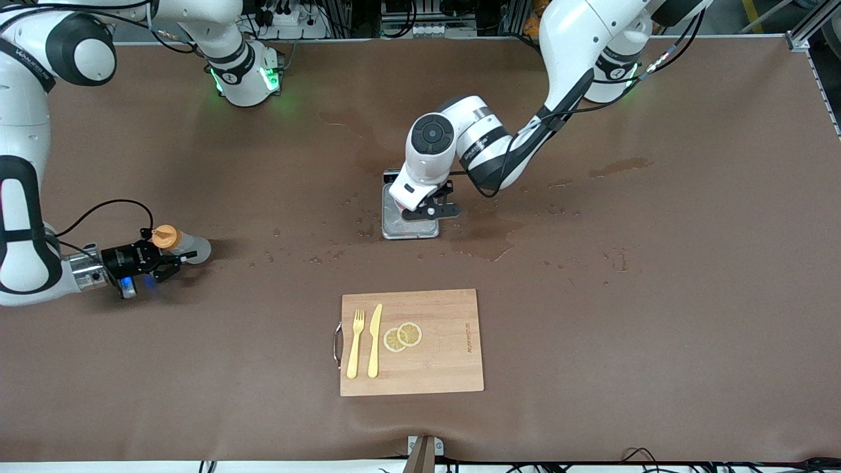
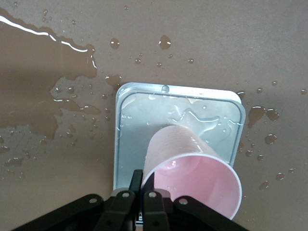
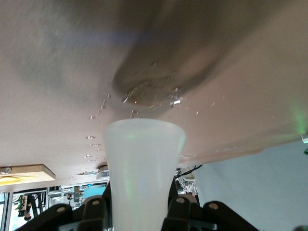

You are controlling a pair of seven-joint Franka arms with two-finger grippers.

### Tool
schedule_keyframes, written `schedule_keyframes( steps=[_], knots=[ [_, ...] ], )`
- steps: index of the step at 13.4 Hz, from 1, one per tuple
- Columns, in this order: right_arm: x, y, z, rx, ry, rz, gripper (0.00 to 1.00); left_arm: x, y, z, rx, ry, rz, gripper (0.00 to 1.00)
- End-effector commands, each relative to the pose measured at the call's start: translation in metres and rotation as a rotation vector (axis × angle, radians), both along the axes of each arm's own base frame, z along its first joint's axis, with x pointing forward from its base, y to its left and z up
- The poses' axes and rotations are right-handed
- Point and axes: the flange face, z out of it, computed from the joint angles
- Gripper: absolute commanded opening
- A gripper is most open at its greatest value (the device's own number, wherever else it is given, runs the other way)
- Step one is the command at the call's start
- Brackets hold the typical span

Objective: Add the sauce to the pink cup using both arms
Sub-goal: 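Release the cup and withdraw the left gripper while the right lifts the bottle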

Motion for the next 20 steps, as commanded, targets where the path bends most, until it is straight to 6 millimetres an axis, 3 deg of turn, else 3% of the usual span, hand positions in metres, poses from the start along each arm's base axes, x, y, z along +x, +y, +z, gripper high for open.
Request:
schedule_keyframes(
  steps=[1, 3, 7, 9, 11, 14, 20],
  knots=[
    [0.007, 0.014, 0.022, -0.009, 0.014, 0.019, 0.46, 0.010, 0.000, 0.006, 0.005, -0.035, 0.031, 1.00],
    [0.016, 0.038, 0.038, -0.073, 0.044, 0.054, 0.50, 0.018, 0.003, 0.032, -0.016, -0.071, 0.043, 1.00],
    [0.034, 0.074, 0.064, -0.218, 0.119, 0.084, 0.50, 0.049, 0.050, 0.132, -0.008, -0.161, 0.113, 1.00],
    [0.039, 0.097, 0.078, -0.272, 0.146, 0.097, 0.51, 0.079, 0.096, 0.175, -0.008, -0.212, 0.192, 1.00],
    [0.044, 0.127, 0.096, -0.325, 0.169, 0.099, 0.51, 0.101, 0.139, 0.207, -0.003, -0.250, 0.258, 1.00],
    [0.048, 0.177, 0.126, -0.437, 0.194, 0.127, 0.52, 0.129, 0.201, 0.243, 0.014, -0.295, 0.289, 1.00],
    [0.041, 0.266, 0.179, -0.701, 0.189, 0.166, 0.53, 0.172, 0.324, 0.296, 0.096, -0.233, 0.117, 1.00]
  ],
)
